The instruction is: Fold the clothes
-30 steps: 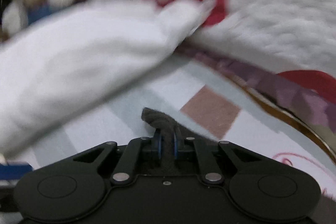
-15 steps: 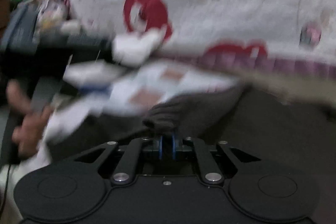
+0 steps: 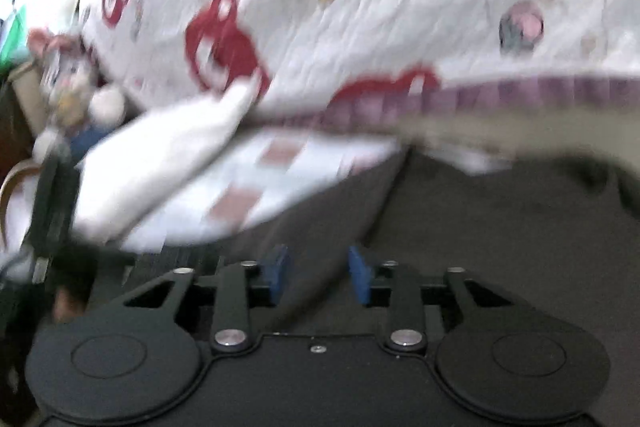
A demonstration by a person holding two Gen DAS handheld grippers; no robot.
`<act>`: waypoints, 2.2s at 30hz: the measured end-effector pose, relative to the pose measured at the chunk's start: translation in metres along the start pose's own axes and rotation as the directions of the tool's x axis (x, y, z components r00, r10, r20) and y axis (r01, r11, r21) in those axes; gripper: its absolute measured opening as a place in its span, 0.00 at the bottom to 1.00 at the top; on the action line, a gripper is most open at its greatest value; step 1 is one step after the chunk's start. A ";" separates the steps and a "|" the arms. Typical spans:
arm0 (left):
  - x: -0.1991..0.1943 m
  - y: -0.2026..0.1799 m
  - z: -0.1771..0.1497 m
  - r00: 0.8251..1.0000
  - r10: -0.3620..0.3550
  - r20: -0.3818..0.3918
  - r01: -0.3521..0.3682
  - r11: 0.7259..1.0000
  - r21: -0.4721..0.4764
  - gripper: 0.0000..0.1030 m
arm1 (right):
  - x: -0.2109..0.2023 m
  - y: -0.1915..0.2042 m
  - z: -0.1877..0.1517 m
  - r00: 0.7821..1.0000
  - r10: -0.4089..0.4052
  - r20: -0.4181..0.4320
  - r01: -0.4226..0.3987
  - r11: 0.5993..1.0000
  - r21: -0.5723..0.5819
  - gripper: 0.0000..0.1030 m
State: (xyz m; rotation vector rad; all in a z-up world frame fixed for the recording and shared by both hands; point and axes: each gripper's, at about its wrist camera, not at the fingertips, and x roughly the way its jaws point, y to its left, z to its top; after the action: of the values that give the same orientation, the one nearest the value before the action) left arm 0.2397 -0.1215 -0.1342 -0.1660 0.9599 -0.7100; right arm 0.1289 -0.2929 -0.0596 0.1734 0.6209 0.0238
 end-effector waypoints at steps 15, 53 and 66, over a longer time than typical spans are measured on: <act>-0.001 -0.039 -0.002 0.995 -0.093 0.046 0.082 0.977 0.197 0.74 | 0.176 -0.116 0.148 0.888 -0.166 -0.428 0.088 0.976 -0.197 0.48; -0.042 -0.014 0.017 0.976 -0.079 0.201 0.046 0.986 0.163 0.05 | 0.107 -0.216 0.118 0.964 -0.211 0.160 0.117 0.883 0.455 0.11; -0.028 0.001 0.012 0.984 0.011 0.180 -0.033 0.993 0.117 0.06 | 0.049 -0.168 -0.009 0.964 -0.214 -0.158 0.261 0.876 0.405 0.55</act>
State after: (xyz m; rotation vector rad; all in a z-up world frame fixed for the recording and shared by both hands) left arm 0.2395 -0.1056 -0.1080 -0.1120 0.7442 -0.7171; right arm 0.1587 -0.4535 -0.1240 0.5188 0.7484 -0.3462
